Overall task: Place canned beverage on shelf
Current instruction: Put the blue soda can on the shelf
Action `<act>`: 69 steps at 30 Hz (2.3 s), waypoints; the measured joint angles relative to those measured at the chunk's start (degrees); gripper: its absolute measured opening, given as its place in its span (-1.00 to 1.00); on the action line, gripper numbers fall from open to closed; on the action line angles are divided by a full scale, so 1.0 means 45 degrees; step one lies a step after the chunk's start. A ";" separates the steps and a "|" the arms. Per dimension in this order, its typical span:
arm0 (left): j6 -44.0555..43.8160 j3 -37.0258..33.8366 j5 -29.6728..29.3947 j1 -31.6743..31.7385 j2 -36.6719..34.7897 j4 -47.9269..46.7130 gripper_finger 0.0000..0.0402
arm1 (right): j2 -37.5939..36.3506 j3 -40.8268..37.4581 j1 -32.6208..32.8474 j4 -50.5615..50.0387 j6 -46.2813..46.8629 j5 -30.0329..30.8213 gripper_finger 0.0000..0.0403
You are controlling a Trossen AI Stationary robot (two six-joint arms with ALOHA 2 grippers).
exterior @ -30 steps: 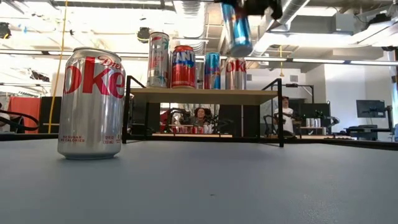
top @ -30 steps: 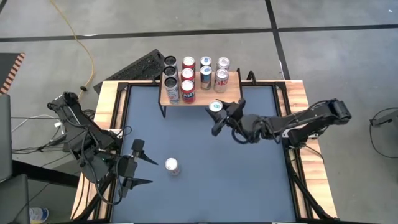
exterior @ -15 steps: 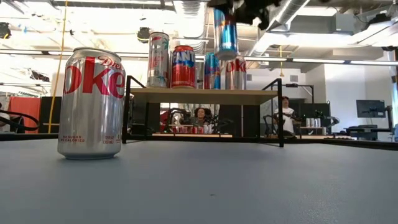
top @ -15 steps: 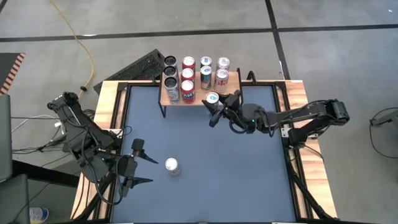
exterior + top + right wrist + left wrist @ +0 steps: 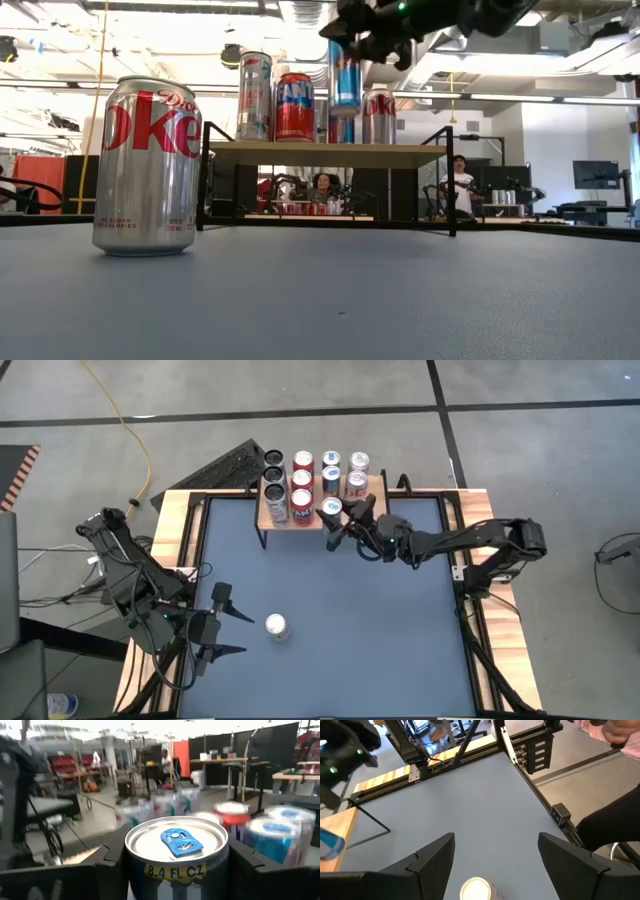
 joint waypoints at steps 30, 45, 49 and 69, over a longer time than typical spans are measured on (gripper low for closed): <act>0.0155 0.0000 -0.0651 -0.0194 -0.0010 0.0016 0.37 | 0.0863 -0.1526 -0.1521 0.4049 -0.0485 -0.1626 0.06; 0.0330 0.0000 -0.0664 -0.0194 -0.0010 0.0015 0.37 | 0.0863 -0.1517 -0.2066 0.3243 0.0307 -0.2570 0.06; 0.0328 0.0000 -0.0664 -0.0194 -0.0010 0.0010 0.37 | 0.0863 -0.1512 -0.2071 0.2953 0.0458 -0.2570 0.06; 0.0340 0.0000 -0.0664 -0.0194 -0.0010 0.0009 0.37 | 0.0970 -0.1497 -0.2261 0.2954 0.0211 -0.2575 0.37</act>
